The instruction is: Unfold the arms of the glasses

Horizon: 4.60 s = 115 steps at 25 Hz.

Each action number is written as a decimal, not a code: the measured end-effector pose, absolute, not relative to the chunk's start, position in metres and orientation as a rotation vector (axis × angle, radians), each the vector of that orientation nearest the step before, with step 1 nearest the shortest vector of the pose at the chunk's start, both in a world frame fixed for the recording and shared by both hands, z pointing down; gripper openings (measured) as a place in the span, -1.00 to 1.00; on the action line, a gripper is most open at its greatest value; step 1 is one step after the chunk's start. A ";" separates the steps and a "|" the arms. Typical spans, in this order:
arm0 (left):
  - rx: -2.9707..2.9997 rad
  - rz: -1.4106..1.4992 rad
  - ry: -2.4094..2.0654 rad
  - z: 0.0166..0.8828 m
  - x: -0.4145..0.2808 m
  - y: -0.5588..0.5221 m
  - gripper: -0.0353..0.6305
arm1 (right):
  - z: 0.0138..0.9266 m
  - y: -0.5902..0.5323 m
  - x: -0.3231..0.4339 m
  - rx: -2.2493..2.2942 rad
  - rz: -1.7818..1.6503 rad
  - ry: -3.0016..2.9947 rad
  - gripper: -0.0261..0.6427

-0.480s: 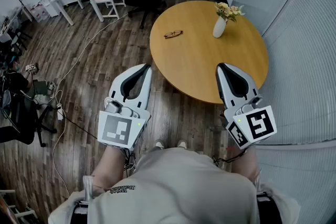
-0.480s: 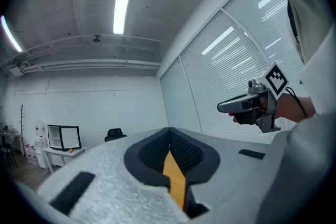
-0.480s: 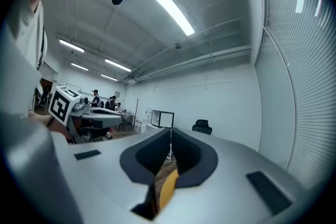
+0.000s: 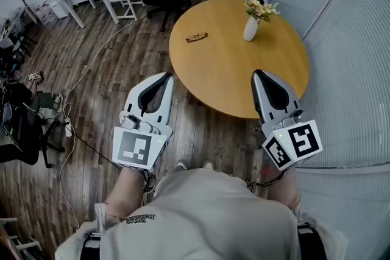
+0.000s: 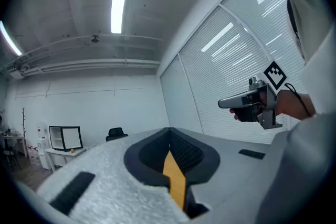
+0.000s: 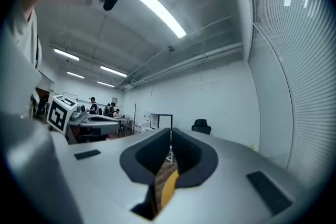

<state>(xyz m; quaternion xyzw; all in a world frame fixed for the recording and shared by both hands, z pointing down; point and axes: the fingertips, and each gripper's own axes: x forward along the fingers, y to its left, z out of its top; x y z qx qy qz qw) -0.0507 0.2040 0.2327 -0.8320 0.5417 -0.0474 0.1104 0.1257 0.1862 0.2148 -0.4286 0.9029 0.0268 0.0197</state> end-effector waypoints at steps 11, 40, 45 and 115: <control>-2.438 -0.135 1.603 0.236 -0.017 0.204 -0.83 | 0.233 0.180 0.170 -1.387 0.066 2.799 -0.82; -2.468 -0.190 1.595 0.275 -0.023 0.145 -0.83 | 0.268 0.125 0.150 -1.391 0.062 2.883 -0.82; -2.482 -0.132 1.608 0.267 -0.035 0.117 -0.83 | 0.269 0.089 0.136 -1.399 0.053 2.870 -0.82; -2.549 -0.877 1.253 0.430 -0.070 -0.263 -0.50 | 0.391 -0.261 0.049 -1.519 -0.216 3.017 -0.82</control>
